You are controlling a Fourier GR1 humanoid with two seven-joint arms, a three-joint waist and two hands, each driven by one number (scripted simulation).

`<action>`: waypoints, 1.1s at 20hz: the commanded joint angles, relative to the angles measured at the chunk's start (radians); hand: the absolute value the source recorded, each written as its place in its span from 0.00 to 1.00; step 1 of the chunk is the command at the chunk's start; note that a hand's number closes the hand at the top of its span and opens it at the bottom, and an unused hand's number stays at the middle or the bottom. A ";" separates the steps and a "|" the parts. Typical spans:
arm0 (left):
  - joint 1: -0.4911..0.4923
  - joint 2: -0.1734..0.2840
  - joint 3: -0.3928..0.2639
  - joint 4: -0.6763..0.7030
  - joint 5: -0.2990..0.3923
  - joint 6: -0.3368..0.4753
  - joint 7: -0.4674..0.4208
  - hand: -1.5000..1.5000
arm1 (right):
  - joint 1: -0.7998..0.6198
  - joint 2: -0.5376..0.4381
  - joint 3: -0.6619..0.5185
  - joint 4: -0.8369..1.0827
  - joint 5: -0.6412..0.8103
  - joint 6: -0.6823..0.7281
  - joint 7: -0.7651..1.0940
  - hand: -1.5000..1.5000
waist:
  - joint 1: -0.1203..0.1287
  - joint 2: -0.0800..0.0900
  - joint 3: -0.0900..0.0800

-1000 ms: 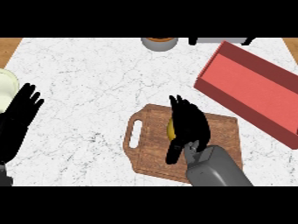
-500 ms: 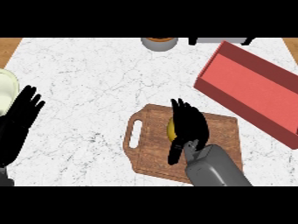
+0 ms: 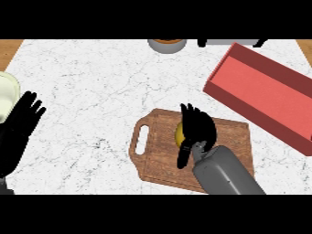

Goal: Pick the lemon from the cutting board and place it in the cardboard box

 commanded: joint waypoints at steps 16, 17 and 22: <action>-0.073 -0.035 0.037 0.072 -0.049 -0.042 0.005 0.50 | -0.019 0.003 -0.033 0.197 0.140 -0.158 -0.237 1.00 | 0.000 0.002 0.000; -0.037 -0.085 0.000 -0.006 -0.081 0.006 0.019 0.50 | 0.022 0.003 -0.011 0.115 0.136 -0.114 -0.217 1.00 | -0.002 0.000 0.000; -0.015 -0.051 0.028 -0.017 -0.041 -0.031 0.028 0.50 | 0.047 -0.169 0.089 0.057 0.092 -0.012 -0.565 1.00 | 0.002 0.000 0.001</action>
